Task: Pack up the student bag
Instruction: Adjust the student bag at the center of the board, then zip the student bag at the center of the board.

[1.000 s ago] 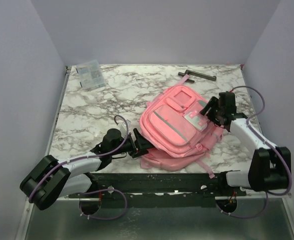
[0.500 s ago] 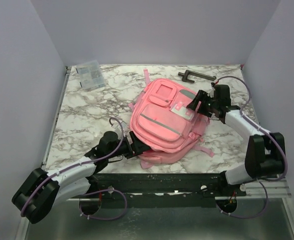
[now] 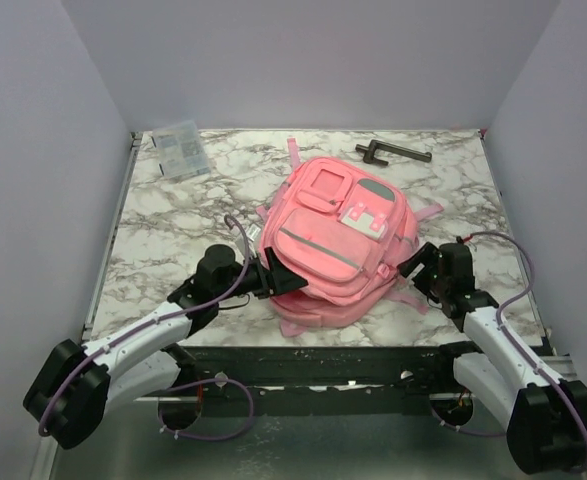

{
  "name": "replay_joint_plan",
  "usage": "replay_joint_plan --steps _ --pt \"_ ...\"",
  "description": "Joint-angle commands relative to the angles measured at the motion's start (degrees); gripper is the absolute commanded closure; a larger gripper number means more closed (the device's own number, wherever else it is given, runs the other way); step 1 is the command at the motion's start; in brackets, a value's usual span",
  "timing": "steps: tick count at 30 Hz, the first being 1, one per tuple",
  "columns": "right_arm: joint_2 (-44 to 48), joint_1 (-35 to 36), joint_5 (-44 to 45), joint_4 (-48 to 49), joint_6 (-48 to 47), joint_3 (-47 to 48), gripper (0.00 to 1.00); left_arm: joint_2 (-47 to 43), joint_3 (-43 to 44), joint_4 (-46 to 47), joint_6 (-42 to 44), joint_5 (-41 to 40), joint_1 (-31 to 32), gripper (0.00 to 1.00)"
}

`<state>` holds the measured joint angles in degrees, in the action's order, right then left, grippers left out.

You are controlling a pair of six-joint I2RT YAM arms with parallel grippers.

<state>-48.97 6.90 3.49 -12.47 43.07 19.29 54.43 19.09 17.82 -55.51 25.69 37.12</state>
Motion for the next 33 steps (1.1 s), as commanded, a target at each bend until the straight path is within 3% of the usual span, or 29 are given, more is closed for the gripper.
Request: replay_joint_plan --steps 1,4,11,14,18,28,33 --pt "0.54 -0.2 -1.69 10.24 5.5 -4.23 0.22 4.23 6.07 0.53 2.55 3.94 -0.38 0.34" --pt "0.03 -0.52 -3.08 11.9 7.81 -5.1 0.28 5.97 8.52 0.54 2.09 5.56 -0.47 0.53" --pt "8.03 -1.31 -13.89 30.4 10.35 -15.91 0.32 5.56 10.88 0.56 2.35 4.9 -1.58 0.89" --pt "12.09 -1.27 -12.8 28.15 8.35 -15.81 0.31 5.46 12.61 0.54 2.19 5.01 -2.66 0.99" --pt "12.58 -1.36 -12.5 26.76 5.44 -14.41 0.27 6.32 15.33 0.41 2.29 5.72 -5.44 1.0" --pt "-0.63 -1.43 -27.62 34.1 -2.69 -10.69 0.24 9.42 21.08 0.01 1.03 10.28 -12.53 1.0" --pt "-5.04 -1.38 -40.61 42.07 -4.09 -11.25 0.27 10.37 22.86 0.02 0.38 11.3 -13.46 1.0"
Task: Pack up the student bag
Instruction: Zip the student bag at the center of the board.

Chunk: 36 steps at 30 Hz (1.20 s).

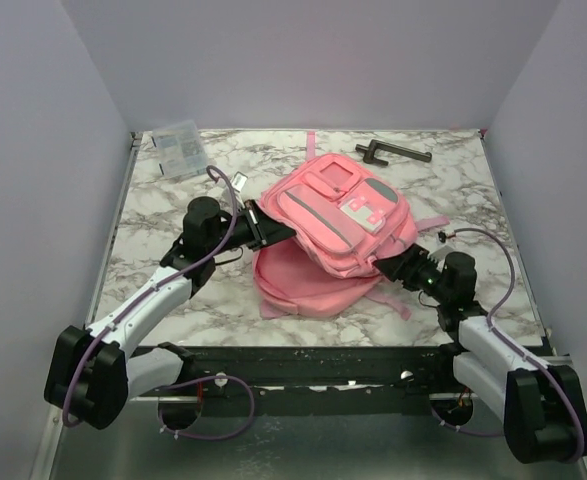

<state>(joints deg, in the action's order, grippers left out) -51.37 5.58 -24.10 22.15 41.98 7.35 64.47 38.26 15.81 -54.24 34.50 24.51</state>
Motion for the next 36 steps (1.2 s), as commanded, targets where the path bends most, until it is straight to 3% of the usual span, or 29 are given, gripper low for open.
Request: replay_joint_plan --steps 1,9,19,27,32,36 --pt "-3.67 -0.05 -15.49 8.31 -2.87 0.64 0.28 0.55 4.4 2.04 -0.98 2.94 -0.95 1.0" --pt "-8.65 -0.05 -22.09 10.08 -1.82 0.76 0.34 1.19 7.25 1.94 -1.28 4.11 -1.31 1.0" --pt "-10.57 -0.05 -21.88 9.34 0.41 -1.43 0.4 2.03 8.42 1.94 -2.09 4.76 -1.25 1.0" --pt "-9.91 -0.05 -15.95 -1.59 2.64 1.42 0.33 1.56 7.45 1.94 -2.85 4.4 -1.22 1.0" --pt "-8.12 -0.05 -15.61 -0.78 5.74 0.7 0.29 1.84 7.33 1.94 -3.07 4.5 -1.23 1.0" --pt "-10.07 0.03 -18.73 3.63 3.31 0.2 0.39 2.07 7.1 1.94 -3.14 4.57 -1.22 1.0"
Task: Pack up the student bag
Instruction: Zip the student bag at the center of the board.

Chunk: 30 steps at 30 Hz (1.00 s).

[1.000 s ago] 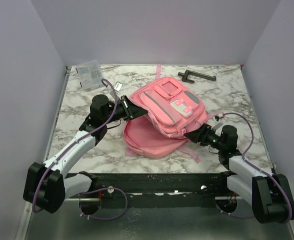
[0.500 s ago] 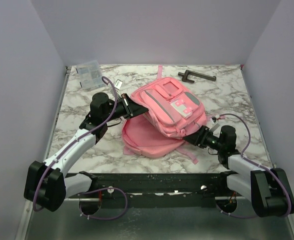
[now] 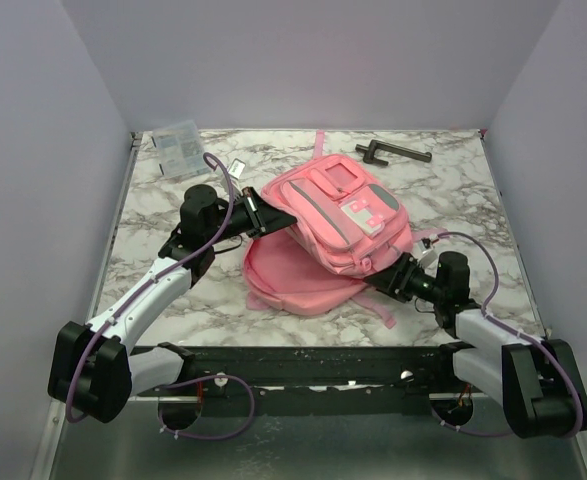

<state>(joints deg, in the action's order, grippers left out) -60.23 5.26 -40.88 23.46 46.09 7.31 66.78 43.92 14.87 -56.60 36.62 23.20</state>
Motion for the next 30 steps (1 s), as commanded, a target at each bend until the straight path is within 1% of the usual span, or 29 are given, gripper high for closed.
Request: replay_joint_plan --steps 1,4,7,9,14,17,20,22,26,27,29,30 --pt "-2.03 0.41 -2.71 2.65 -1.53 0.46 0.44 -0.18 1.43 2.88 -0.77 2.41 0.09 1.0" --pt "-3.17 0.32 -3.56 3.33 -2.04 0.77 0.54 -0.34 1.35 2.88 -0.82 2.52 0.09 1.0" --pt "-1.96 0.36 -1.42 0.6 -2.92 1.48 0.65 -0.65 1.08 2.88 -0.76 2.41 0.09 1.0" --pt "-0.77 0.46 -0.75 -0.66 -3.53 1.87 0.75 -0.48 0.75 2.88 -0.62 2.32 0.11 1.0" --pt "1.43 1.31 0.96 -7.13 -5.37 3.62 0.88 -0.05 0.01 2.89 -0.63 2.04 0.09 1.0" --pt "3.64 3.38 4.11 -12.91 -6.44 5.27 0.99 -0.27 -0.75 3.25 -0.88 0.96 0.24 1.0" --pt "5.94 7.19 6.54 -16.85 -5.36 6.87 1.0 -0.34 -1.76 3.81 -1.53 -1.1 0.6 1.0" --pt "6.79 12.55 10.14 -20.01 -4.59 8.99 1.0 -0.47 -2.74 4.38 -1.66 -3.4 1.17 1.0" --pt "4.65 29.98 26.06 -29.03 -2.37 16.67 1.0 -1.16 -6.08 6.7 -3.65 -8.92 2.72 1.0" --pt "3.1 35.33 29.97 -30.06 -1.21 18.42 1.0 -1.28 -6.83 7.7 -4.17 -10.24 3.18 1.0" --pt "-0.5 44.31 33.38 -29.22 -0.5 22.32 1.0 -1.85 -8.29 8.55 -4.78 -12.42 3.94 1.0" --pt "-2.07 47.44 34.95 -28.18 -0.24 23.63 1.0 -2.28 -9.04 8.82 -4.92 -13.42 4.16 1.0"
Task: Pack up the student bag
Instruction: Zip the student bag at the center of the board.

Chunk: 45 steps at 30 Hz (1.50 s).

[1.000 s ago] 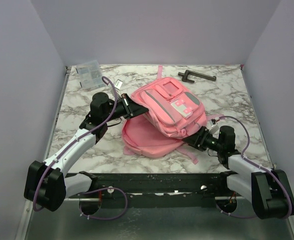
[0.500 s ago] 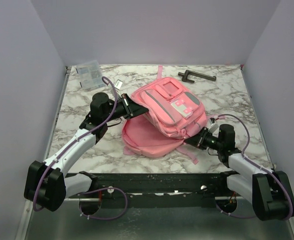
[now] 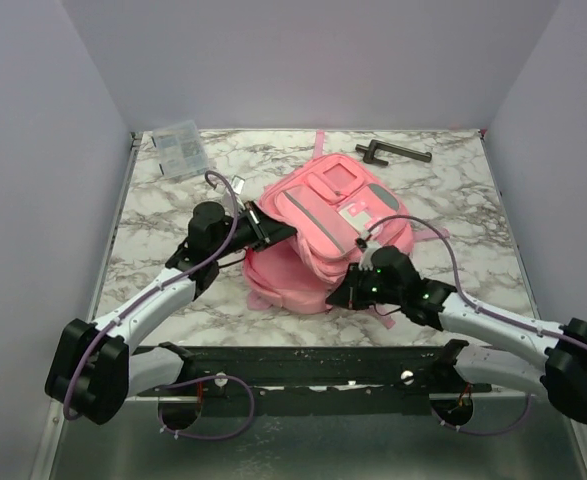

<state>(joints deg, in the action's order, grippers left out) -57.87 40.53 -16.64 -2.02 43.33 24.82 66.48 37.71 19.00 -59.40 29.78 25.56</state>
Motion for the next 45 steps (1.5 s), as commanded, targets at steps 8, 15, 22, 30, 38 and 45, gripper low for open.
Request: replay_joint_plan --steps 8,15,22,30,38,45 --pt "-10.78 15.72 10.32 4.28 4.42 8.04 0.84 -5.28 -7.62 4.99 0.95 -5.47 2.34 1.0" --pt "-9.78 15.72 3.94 10.59 7.3 4.68 0.59 -14.87 -16.7 0.49 6.75 -3.44 2.08 0.49" --pt "-4.79 15.55 13.29 -3.58 12.37 7.75 0.35 -27.89 -19.17 -17.97 8.11 -6.38 1.95 0.33" --pt "7.3 7.99 27.52 -13.8 24.28 1.63 0.09 -35.76 -19.54 -30.88 7.93 -10.18 2.19 0.28" --pt "8.42 3.33 20.78 -1.47 29.35 -4.33 0.14 -32.84 -19.15 -29.89 7.77 -17.84 16.0 0.31" --pt "1.26 3.21 18.83 8.32 30.4 -2.85 0.35 -23.01 -15.45 -24.64 10.76 -33.11 32.83 0.46"
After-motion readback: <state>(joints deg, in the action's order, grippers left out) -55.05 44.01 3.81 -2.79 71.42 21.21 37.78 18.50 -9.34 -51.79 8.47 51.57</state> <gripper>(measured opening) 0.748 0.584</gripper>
